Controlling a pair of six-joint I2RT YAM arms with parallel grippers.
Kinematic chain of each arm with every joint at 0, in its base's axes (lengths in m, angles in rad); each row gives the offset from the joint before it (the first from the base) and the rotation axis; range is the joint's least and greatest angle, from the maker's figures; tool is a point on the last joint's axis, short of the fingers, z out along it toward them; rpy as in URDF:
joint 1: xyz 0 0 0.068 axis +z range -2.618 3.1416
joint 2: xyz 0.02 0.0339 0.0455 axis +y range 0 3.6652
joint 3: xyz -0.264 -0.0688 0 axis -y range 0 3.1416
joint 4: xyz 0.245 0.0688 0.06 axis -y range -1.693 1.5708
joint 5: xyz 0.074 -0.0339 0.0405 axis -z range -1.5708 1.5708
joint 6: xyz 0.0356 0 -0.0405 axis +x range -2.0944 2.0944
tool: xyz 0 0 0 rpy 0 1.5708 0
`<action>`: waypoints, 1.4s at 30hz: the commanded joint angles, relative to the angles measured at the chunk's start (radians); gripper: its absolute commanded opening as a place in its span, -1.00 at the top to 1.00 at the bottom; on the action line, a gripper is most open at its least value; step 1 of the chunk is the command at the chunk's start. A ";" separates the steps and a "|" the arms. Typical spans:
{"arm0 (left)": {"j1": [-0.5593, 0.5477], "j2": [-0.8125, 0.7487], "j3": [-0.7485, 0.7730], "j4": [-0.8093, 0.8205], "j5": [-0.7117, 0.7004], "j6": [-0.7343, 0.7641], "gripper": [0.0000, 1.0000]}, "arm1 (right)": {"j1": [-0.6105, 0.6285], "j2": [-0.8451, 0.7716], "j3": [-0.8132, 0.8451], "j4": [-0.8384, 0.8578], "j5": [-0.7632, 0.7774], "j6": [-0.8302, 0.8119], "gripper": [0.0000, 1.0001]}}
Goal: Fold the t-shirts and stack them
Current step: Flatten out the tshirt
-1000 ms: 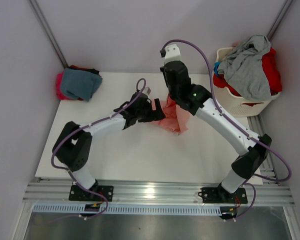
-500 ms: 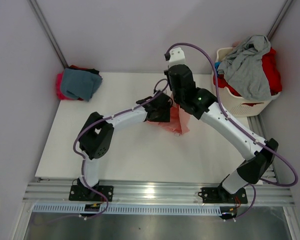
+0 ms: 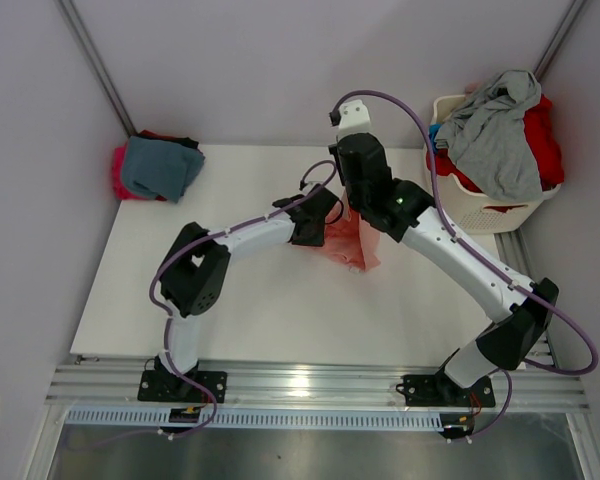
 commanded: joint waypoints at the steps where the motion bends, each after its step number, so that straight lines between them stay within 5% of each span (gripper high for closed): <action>1: 0.004 0.026 0.005 -0.007 -0.032 0.023 0.25 | 0.005 -0.044 0.005 0.051 -0.005 0.017 1.00; 7: 0.004 0.045 0.011 0.000 0.002 0.018 0.35 | 0.005 -0.046 -0.001 0.046 -0.008 0.014 1.00; 20: 0.004 -0.132 -0.173 0.247 0.200 -0.026 -0.11 | 0.005 -0.052 -0.024 0.025 -0.020 0.029 1.00; 38: -0.001 -0.009 -0.076 0.178 0.144 -0.003 0.00 | 0.007 -0.084 -0.058 0.011 -0.020 0.032 1.00; 42: 0.000 0.009 -0.064 0.169 0.132 -0.003 0.19 | 0.007 -0.092 -0.067 0.012 -0.020 0.031 1.00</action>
